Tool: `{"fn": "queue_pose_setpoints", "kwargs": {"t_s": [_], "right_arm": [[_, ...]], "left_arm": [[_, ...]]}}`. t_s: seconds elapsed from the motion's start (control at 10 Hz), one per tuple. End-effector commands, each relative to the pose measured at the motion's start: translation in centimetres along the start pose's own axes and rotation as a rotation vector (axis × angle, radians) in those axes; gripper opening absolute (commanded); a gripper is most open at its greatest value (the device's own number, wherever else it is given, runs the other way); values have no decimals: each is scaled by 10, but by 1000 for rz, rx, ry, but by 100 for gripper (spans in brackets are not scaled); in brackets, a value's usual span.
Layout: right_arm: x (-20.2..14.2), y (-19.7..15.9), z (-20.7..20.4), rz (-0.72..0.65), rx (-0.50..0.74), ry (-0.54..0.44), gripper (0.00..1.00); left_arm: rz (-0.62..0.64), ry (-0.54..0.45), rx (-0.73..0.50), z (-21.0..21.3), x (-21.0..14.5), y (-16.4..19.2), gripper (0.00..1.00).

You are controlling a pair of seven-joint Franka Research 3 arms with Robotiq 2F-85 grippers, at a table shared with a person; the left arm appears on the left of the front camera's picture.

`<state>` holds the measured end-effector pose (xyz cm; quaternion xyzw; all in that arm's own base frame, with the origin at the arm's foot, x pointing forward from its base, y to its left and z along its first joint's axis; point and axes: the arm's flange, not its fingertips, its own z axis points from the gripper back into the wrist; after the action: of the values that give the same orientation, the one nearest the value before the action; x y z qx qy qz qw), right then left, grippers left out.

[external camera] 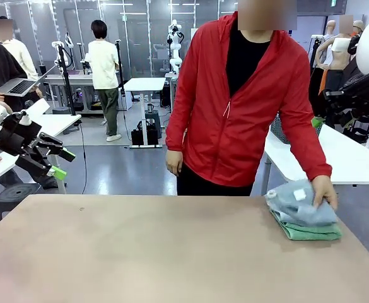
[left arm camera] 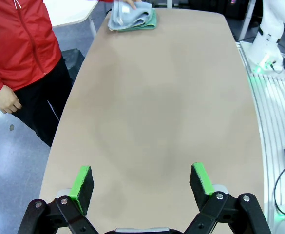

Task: Fold the towels and place them in the basket.
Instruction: Stack the folded Towel with hook on the right side of the table.

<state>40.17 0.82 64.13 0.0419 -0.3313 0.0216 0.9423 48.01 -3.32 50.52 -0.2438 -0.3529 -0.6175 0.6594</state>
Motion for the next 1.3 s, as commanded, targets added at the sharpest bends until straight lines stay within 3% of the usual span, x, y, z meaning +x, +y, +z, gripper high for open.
{"fn": "queue_pose_setpoints", "kwargs": {"t_s": [0.0, 1.2], "right_arm": [[-1, 0, 1, 5, -3, 5, 69], [-1, 0, 1, 5, -3, 5, 69]], "left_arm": [[0, 0, 15, -1, 0, -2, 100], [0, 0, 15, -1, 0, -2, 100]]}}
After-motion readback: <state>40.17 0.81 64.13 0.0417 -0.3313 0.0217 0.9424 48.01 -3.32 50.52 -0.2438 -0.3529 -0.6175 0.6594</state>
